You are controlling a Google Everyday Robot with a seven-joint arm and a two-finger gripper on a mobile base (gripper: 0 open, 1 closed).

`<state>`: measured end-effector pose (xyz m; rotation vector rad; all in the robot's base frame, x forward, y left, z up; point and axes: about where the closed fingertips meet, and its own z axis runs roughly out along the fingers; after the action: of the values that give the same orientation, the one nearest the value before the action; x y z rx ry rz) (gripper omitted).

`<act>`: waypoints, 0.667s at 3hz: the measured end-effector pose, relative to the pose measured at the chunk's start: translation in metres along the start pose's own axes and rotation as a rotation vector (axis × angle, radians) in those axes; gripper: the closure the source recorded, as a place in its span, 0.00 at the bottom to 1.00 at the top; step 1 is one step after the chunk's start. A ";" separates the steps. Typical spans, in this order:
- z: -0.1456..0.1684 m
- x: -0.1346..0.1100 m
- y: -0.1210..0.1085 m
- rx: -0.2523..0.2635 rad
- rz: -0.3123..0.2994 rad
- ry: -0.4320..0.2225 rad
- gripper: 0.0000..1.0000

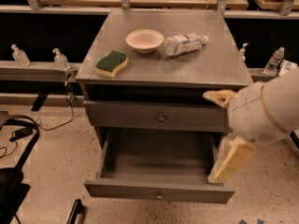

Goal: Close middle drawer

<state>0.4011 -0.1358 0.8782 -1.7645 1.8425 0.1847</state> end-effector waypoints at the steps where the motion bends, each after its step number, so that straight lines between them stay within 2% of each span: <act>1: 0.035 0.011 0.015 0.005 0.017 -0.001 0.00; 2: 0.038 0.013 0.015 0.008 0.021 -0.002 0.00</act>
Offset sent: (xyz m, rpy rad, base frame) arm -0.0033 0.0092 -0.0373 0.0066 0.0030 -0.0145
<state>0.3986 -0.1274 0.8358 -1.7401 1.8579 0.1871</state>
